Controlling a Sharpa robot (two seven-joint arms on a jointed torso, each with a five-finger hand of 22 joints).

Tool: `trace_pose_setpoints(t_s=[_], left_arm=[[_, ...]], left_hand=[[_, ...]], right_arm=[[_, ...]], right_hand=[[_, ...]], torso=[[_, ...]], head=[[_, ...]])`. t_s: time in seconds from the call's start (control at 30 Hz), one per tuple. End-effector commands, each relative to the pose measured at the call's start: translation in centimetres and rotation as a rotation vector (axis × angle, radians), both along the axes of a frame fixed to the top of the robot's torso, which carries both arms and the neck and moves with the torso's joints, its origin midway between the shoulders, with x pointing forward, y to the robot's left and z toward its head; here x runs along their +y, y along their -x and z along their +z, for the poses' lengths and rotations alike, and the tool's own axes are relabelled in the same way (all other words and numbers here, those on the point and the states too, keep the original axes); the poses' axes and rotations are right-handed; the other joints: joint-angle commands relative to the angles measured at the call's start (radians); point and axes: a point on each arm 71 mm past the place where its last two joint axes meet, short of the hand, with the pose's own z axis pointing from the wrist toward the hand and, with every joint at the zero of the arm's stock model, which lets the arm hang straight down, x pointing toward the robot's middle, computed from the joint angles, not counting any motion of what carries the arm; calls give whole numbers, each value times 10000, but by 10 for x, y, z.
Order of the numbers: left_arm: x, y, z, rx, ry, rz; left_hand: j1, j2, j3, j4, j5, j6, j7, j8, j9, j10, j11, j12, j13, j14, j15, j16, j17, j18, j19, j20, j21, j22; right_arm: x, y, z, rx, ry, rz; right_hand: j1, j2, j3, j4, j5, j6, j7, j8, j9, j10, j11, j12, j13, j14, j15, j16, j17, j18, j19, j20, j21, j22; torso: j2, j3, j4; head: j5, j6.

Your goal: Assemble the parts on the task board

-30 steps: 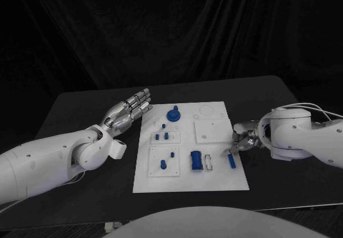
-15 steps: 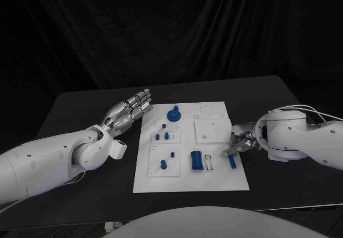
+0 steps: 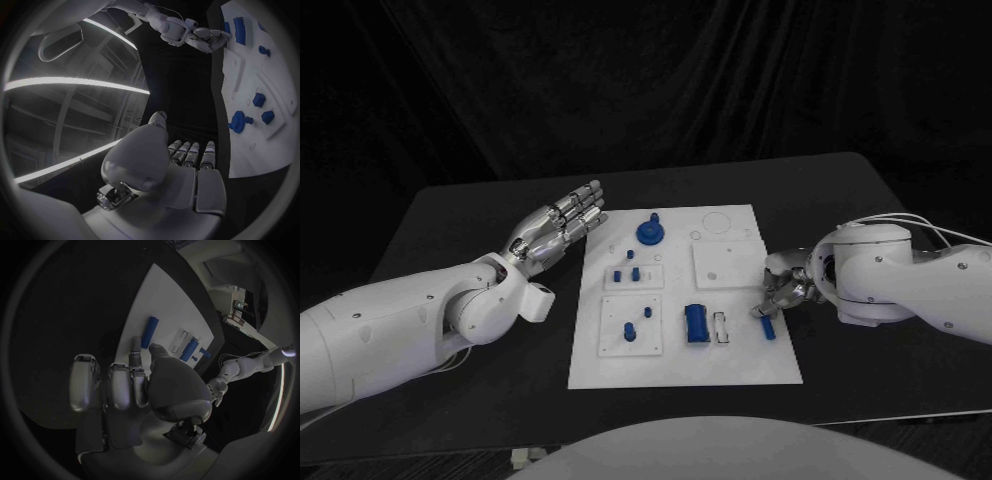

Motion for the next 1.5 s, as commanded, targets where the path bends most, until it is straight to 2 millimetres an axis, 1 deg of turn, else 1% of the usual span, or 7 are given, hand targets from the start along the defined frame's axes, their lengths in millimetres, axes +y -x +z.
trace_pose_setpoints(t_s=[0.03,0.23,0.4,0.67,0.87,1.13,1.5], left_arm=[[-2,1,1,-33,195,-67],[-2,1,0,-15,194,-80],[-3,1,0,-6,188,-79],[-4,1,-1,26,201,-130],[-4,2,-1,45,196,-140],[-3,2,-1,68,180,-134],[-4,1,-2,102,180,-171]], left_hand=[[105,4,61,6,33,7,103,36,13,3,94,62,11,-22,74,-37,-13,130,1,72,31,9],[106,4,63,6,35,7,108,36,13,4,96,65,12,-22,79,-37,-13,128,1,76,32,10],[107,3,64,4,36,6,113,36,13,4,99,68,12,-22,83,-37,-13,128,2,79,32,10],[114,-2,69,-3,42,1,124,34,11,4,110,67,12,-22,95,-37,-13,125,3,85,33,11],[123,-10,73,-14,49,5,137,35,12,4,114,65,12,-22,102,-37,-13,123,4,91,34,12],[142,-14,88,-34,60,14,183,37,14,4,106,69,12,-22,108,-37,-13,119,4,98,34,11],[160,-17,103,-54,77,16,222,38,14,4,98,71,13,-22,110,-37,-13,119,4,102,34,11]], right_arm=[[-1,3,-5,206,360,75],[0,2,-6,161,338,60],[0,2,-6,91,277,11],[-1,1,-7,-8,168,-161],[0,1,-8,196,-240,-504],[2,7,-8,824,-1190,-1161],[10,13,-7,1364,-2156,-1727]], right_hand=[[139,-18,42,-100,43,-92,-15,30,17,1042,34,26,2632,470,19,-51,-32,145,300,17,-61,1910],[480,-26,280,-420,127,-203,-39,168,204,1042,12,26,2632,460,2,-82,-94,156,287,6,-120,1897],[657,-134,532,-717,723,-528,32,151,308,1042,63,26,2632,431,31,-153,-233,173,253,18,-239,1867],[673,-208,708,-888,912,-849,139,37,298,1042,150,26,2632,428,99,-173,-262,183,235,69,-310,1850],[904,-175,1050,-1228,1080,-739,111,153,363,1042,136,26,2632,438,100,-163,-233,187,240,90,-323,1851],[846,-178,1215,-1332,1286,-659,84,225,399,1042,111,26,2632,445,81,-154,-213,185,252,78,-310,1858],[729,-196,1290,-1350,1378,-600,57,267,415,1042,92,26,2632,464,68,-118,-137,174,277,67,-253,1876]], torso=[[-3,0,-7],[0,0,-7],[0,2,-8],[-3,1,-4],[0,2,-2],[-2,-1,-8],[-8,0,-13]], head=[[9,-2],[28,-2],[44,-2],[53,-2],[68,-2],[99,-2],[107,-2]])
